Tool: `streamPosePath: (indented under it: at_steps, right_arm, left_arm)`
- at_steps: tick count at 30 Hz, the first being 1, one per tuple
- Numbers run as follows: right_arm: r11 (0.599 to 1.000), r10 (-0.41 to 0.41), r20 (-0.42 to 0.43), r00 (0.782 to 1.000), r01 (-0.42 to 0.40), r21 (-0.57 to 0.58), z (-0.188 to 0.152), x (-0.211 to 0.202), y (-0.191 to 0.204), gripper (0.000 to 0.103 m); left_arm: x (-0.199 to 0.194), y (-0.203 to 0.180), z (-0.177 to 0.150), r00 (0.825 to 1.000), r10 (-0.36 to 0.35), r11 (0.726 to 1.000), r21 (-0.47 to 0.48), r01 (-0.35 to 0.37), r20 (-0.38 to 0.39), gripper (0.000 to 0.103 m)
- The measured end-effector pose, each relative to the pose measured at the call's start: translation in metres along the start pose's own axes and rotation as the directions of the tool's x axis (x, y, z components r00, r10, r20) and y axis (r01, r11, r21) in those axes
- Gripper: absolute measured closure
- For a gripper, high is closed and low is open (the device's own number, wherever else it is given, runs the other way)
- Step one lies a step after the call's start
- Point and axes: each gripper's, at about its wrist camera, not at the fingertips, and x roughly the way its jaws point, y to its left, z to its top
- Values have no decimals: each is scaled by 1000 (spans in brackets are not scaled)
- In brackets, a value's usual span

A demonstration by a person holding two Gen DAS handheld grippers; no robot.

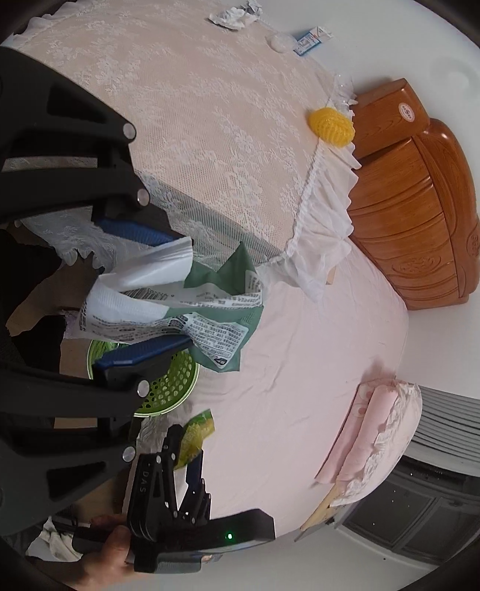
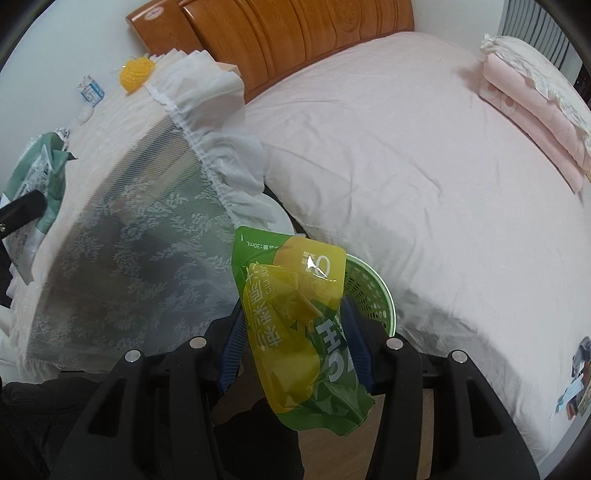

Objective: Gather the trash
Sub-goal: 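Carry the pouch over the green basket and open the right tool, then open the left tool over the basket to drop the paper packet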

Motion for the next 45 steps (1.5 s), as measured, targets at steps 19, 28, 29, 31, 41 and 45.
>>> streamPosePath:
  at_steps: [19,28,29,31,41,45]
  right_arm:
    - [996,-58,30,998,56,71,5,-1,-36,14]
    - [992,-89,29,996,86,96,4,-5,-48,14]
    - [991,-94,30,995,90,102,4,-6,-50,14]
    - [989,-102,31,994,98,115,3,-7,-56,14]
    - [980,-120,31,992,114,165,-3,-11,-77,13]
    - [978,-119,24,993,113,176,-6,-10,-79,13]
  left_arm:
    - [11,-19,1,1000,0,999,35,1,-25,57]
    - [30,-51,2,994,-64,985,153,77,-87,57]
    - [31,-56,3,993,-71,982,167,86,-92,57]
    - [35,-65,5,991,-88,976,189,106,-104,57]
    - [38,-97,15,991,-100,957,263,121,-91,11]
    - [34,-99,16,992,-100,955,271,118,-79,8]
